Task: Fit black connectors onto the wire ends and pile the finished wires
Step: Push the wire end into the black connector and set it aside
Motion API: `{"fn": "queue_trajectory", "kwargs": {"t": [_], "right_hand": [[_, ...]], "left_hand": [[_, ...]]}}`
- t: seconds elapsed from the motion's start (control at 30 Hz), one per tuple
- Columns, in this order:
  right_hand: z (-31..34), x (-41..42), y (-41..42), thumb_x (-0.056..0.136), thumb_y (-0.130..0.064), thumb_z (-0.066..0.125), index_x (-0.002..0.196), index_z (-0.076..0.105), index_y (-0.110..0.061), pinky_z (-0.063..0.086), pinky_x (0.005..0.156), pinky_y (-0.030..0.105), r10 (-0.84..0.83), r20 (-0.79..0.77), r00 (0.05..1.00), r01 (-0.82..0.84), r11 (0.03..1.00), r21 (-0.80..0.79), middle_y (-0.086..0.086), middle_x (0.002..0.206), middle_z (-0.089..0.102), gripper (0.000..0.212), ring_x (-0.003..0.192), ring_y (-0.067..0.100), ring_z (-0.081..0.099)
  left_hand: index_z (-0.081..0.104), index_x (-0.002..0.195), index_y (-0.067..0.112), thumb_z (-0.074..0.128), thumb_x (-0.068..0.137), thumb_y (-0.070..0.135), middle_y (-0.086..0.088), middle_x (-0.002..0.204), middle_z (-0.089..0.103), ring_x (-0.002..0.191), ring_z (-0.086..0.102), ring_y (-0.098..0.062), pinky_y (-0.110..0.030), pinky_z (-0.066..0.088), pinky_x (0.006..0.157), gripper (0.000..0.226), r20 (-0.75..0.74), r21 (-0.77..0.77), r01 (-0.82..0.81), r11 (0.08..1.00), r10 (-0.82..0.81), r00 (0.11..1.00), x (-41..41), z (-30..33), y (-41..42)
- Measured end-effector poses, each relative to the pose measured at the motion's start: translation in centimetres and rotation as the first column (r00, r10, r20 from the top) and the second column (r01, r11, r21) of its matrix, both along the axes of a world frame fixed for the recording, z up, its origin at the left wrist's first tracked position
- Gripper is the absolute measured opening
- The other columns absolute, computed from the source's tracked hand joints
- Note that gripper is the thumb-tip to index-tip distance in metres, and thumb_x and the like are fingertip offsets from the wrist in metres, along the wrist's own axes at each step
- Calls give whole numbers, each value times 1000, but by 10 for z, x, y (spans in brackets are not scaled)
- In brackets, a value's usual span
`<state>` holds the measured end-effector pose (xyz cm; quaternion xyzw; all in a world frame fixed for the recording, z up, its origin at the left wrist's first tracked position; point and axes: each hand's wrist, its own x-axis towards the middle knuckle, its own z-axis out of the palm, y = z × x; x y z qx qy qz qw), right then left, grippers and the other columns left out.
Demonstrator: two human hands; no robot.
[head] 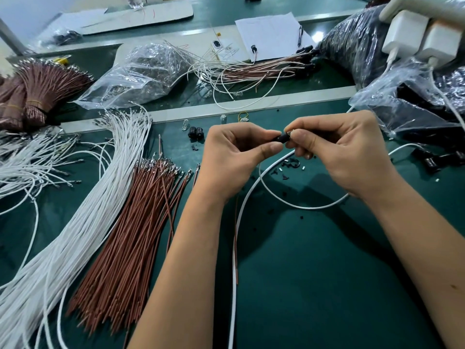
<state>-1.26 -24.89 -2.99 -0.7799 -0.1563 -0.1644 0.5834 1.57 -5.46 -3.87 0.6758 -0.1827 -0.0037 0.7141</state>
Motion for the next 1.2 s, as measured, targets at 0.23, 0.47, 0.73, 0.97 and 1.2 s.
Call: {"fn": "queue_trajectory", "kwargs": {"t": [0.23,0.47,0.73,0.97,1.2], "right_hand": [[-3,-1,6,93,-14,77,93,80,-22,57,63,21,-106,11,994,107,991,-78,-1,76,77,9,62,17,71],[-1,-2,1,92,-13,77,96,81,-15,62,66,30,-130,107,986,149,969,-196,1,76,76,6,64,16,72],[1,0,-5,92,-13,77,94,81,-12,58,60,45,-76,174,982,130,937,-325,2,71,73,5,62,16,69],[-5,0,2,91,-16,75,90,79,-16,58,60,45,-109,113,988,137,951,-277,1,66,71,4,60,20,69],[-6,0,5,91,-8,77,92,80,-23,58,61,25,-49,-12,999,48,997,-53,2,74,76,16,59,15,70]], "left_hand": [[78,88,0,85,74,-4,-9,85,78,80,75,-26,-38,61,78,15,164,140,-134,981,111,980,-1,-1,-3],[78,88,5,85,74,-3,-10,85,78,83,76,-26,-40,61,82,17,131,133,-100,986,83,988,1,-1,-3],[77,90,3,82,76,-7,-12,86,78,79,74,-15,-23,56,75,17,30,87,-42,995,40,999,0,-2,-2],[78,86,2,86,72,-6,-11,83,77,80,74,-32,-43,60,77,18,122,154,-125,980,106,987,-2,-3,-6],[77,85,1,85,72,-5,-13,83,77,80,75,-32,-41,61,77,16,140,113,-137,984,120,983,-2,-4,-5]]}}
